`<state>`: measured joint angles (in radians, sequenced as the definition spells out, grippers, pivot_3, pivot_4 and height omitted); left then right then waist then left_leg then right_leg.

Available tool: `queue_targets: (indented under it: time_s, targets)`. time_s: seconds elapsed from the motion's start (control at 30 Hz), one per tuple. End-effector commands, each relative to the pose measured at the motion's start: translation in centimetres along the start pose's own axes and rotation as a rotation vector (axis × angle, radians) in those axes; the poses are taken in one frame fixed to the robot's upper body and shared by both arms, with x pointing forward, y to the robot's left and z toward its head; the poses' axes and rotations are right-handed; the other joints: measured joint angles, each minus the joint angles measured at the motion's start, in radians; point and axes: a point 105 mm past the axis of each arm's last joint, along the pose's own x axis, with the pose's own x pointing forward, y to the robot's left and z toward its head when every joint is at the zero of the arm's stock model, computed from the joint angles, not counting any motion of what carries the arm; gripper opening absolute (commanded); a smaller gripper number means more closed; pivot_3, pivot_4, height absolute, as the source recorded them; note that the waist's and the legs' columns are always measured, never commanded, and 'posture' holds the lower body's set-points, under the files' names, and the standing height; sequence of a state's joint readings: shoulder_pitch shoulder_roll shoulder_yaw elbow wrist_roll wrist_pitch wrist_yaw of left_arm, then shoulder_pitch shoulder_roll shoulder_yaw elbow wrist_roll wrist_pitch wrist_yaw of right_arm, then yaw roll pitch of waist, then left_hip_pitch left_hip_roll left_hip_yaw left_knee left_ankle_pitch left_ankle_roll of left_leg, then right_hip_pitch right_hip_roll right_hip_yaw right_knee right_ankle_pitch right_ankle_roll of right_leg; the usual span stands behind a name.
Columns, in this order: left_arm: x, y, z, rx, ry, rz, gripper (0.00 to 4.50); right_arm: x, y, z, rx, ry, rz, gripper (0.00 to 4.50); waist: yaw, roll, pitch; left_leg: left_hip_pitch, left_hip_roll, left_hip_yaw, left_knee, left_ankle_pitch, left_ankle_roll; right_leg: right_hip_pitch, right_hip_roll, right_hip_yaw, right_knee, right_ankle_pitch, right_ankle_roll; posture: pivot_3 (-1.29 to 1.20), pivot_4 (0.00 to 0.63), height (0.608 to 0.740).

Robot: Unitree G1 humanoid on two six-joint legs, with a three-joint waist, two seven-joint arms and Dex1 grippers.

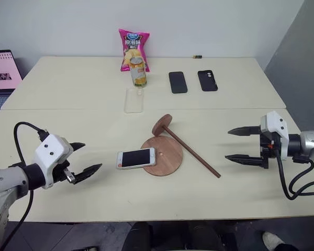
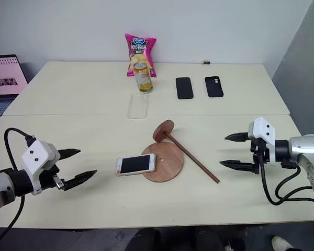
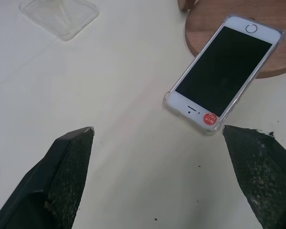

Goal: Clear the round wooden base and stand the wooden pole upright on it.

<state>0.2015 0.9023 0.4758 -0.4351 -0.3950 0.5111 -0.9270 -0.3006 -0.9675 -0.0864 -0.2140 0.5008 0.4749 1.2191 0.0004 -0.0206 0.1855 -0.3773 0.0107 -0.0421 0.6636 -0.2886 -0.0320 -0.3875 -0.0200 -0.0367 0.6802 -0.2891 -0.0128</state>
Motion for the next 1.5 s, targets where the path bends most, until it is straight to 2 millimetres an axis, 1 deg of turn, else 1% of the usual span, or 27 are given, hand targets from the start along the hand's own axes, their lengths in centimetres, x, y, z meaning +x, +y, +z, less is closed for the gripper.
queue_targets:
  time_s: [0.03, 0.27, 0.47, 0.63, 0.77, 0.87, 1.0, 1.07, 1.13, 1.2, 1.5]
  targets:
    - [-0.3, 0.0, 1.4, 0.039, -0.053, -0.004, 4.50, -0.4, 0.0, 1.0, -0.056, -0.013, -0.005, 4.47, 0.000, 0.000, 0.000, 0.000, 0.000, 0.000, 0.000, 0.000, 0.000, 0.000, 0.000, 0.000, 0.000, 0.000, 0.000, 0.00, 0.150, 0.740]
    - [-0.4, 0.3, 1.3, 0.042, -0.034, 0.018, 4.50, -0.4, 0.2, 1.0, -0.051, -0.012, -0.001, 4.47, 0.000, 0.000, 0.000, 0.000, 0.000, 0.000, 0.000, 0.000, 0.000, 0.000, 0.000, 0.000, 0.000, 0.000, 0.000, 0.00, 0.150, 0.740]
    - [-0.3, 0.7, 1.9, 0.068, -0.063, 0.007, 4.50, -0.3, 0.3, 1.0, -0.046, -0.014, -0.001, 4.47, 0.000, 0.000, 0.000, 0.000, 0.000, 0.000, 0.000, 0.000, 0.000, 0.000, 0.000, 0.000, 0.000, 0.000, 0.000, 0.00, 0.150, 0.740]
    - [-0.4, 1.3, 2.8, 0.066, -0.104, 0.008, 4.50, -0.1, 0.4, 1.1, -0.041, -0.027, 0.001, 4.47, 0.000, 0.000, 0.000, 0.000, 0.000, 0.000, 0.000, 0.000, 0.000, 0.000, 0.000, 0.000, 0.000, 0.000, 0.000, 0.00, 0.150, 0.740]
    - [-0.2, 1.4, 3.3, 0.113, -0.097, -0.002, 4.50, 0.3, 1.2, 1.9, -0.018, -0.056, 0.045, 4.47, 0.000, 0.000, 0.000, 0.000, 0.000, 0.000, 0.000, 0.000, 0.000, 0.000, 0.000, 0.000, 0.000, 0.000, 0.000, 0.00, 0.150, 0.740]
    - [0.5, 0.9, 3.5, 0.149, -0.089, -0.047, 4.50, 0.8, 2.3, 3.1, -0.008, -0.093, 0.097, 4.47, 0.000, 0.000, 0.000, 0.000, 0.000, 0.000, 0.000, 0.000, 0.000, 0.000, 0.000, 0.000, 0.000, 0.000, 0.000, 0.00, 0.150, 0.740]
    - [1.3, 0.2, 3.5, 0.174, -0.083, -0.110, 4.50, 1.4, 3.0, 4.0, -0.017, -0.124, 0.109, 4.47, 0.000, 0.000, 0.000, 0.000, 0.000, 0.000, 0.000, 0.000, 0.000, 0.000, 0.000, 0.000, 0.000, 0.000, 0.000, 0.00, 0.150, 0.740]
    - [2.6, -0.8, 4.0, 0.196, -0.091, -0.199, 4.50, 2.2, 3.9, 4.0, -0.009, -0.126, 0.116, 4.47, 0.000, 0.000, 0.000, 0.000, 0.000, 0.000, 0.000, 0.000, 0.000, 0.000, 0.000, 0.000, 0.000, 0.000, 0.000, 0.00, 0.150, 0.740]
    - [3.2, -1.2, 4.1, 0.208, -0.092, -0.241, 4.50, 2.6, 4.4, 4.0, -0.001, -0.127, 0.118, 4.47, 0.002, 0.000, 0.000, 0.000, 0.000, 0.000, 0.000, 0.000, 0.000, 0.000, 0.000, -0.001, 0.000, 0.000, 0.000, 0.00, 0.150, 0.740]
    - [4.2, -1.7, 4.0, 0.237, -0.088, -0.306, 4.50, 2.8, 4.8, 3.9, 0.013, -0.127, 0.107, 4.47, 0.002, 0.000, 0.000, -0.001, 0.000, 0.000, 0.000, 0.000, 0.000, 0.000, 0.000, 0.000, 0.000, 0.000, 0.000, 0.00, 0.150, 0.740]
    - [8.1, -2.1, 3.8, 0.285, -0.086, -0.471, 4.50, 3.6, 6.0, 4.0, 0.039, -0.141, 0.085, 4.47, 0.000, 0.000, 0.000, -0.001, -0.001, 0.000, 0.001, 0.000, 0.000, 0.000, 0.001, -0.001, 0.001, 0.000, 0.000, 0.00, 0.150, 0.740]
